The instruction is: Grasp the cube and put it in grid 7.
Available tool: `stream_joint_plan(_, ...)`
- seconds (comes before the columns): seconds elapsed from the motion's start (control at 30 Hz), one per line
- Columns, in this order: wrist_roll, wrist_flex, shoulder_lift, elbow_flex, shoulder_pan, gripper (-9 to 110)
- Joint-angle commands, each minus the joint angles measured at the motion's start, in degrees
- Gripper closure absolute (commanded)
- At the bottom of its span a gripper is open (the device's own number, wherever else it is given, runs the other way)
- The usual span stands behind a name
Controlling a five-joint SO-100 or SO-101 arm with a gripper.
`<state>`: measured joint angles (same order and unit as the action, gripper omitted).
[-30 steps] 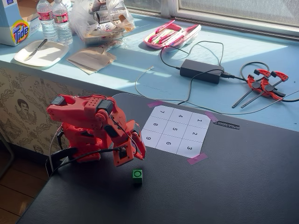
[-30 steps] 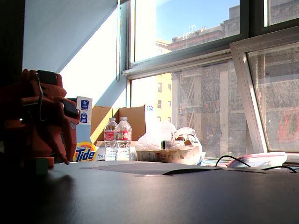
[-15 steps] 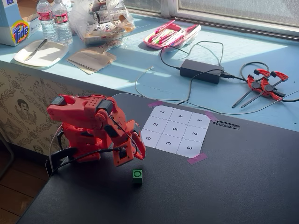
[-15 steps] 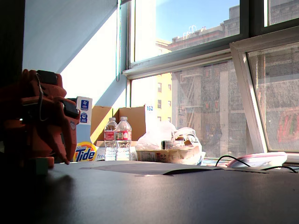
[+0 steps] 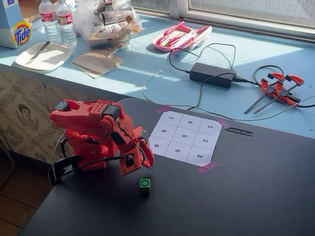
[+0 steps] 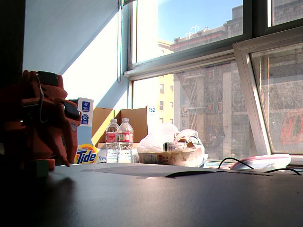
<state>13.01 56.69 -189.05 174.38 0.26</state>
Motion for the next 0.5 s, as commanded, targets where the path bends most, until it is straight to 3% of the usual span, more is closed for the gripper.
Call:
stream_joint_plan(0.0, -0.35, -0.97, -0.18, 1.67, 0.00, 101)
stream_joint_plan(0.23, 0.26, -0.44, 1.14, -1.49, 0.00, 101)
stream_joint_plan(0.47, 0.26, 6.06, 6.86, -20.65, 1.76, 101)
